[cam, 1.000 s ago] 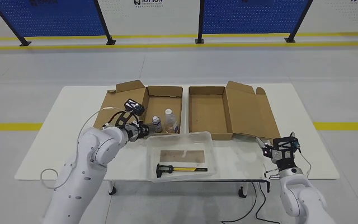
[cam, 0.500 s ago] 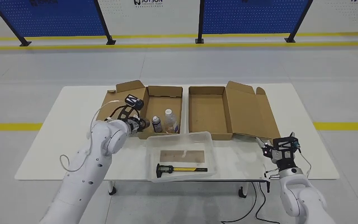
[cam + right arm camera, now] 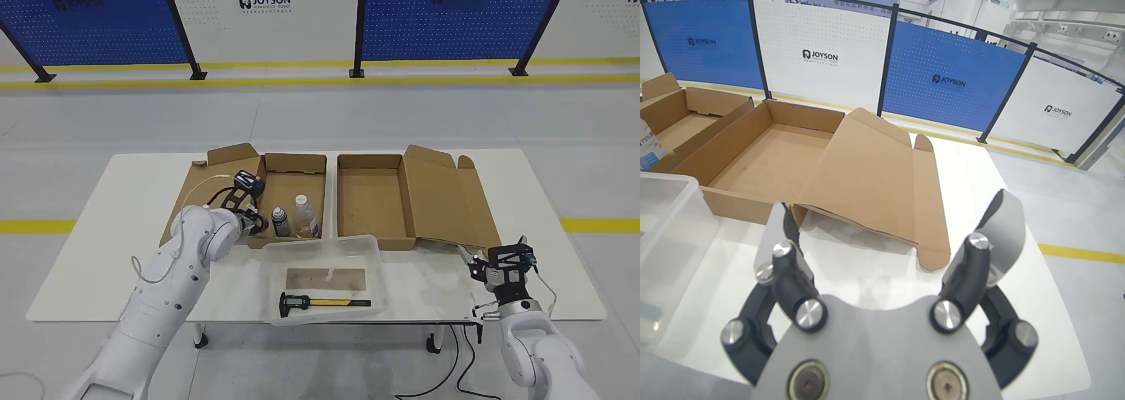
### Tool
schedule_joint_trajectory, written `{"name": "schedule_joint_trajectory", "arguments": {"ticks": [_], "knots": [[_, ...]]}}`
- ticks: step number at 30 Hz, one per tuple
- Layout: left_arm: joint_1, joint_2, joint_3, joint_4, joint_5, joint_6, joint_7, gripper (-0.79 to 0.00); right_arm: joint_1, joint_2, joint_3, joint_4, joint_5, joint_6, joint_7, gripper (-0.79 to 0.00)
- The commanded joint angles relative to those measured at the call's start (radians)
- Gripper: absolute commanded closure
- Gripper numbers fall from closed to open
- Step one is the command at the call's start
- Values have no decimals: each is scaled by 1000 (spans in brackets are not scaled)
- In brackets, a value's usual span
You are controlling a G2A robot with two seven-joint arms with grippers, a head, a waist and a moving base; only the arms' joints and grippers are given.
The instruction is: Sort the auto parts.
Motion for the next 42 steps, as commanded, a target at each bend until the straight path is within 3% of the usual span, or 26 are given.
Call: {"name": "schedule_joint_trajectory", "arguments": {"ticks": [1,17,42], "knots": [[-11,-4,10,20,-1,-2,2,0,0,0,0,0,0,0,0,-785],[-120,-46,109,188,-15,-17,13,0,0,0,0,0,0,0,0,-785],[-167,-78,144,324,-16,-19,54,0,0,0,0,0,0,0,0,-785]]}}
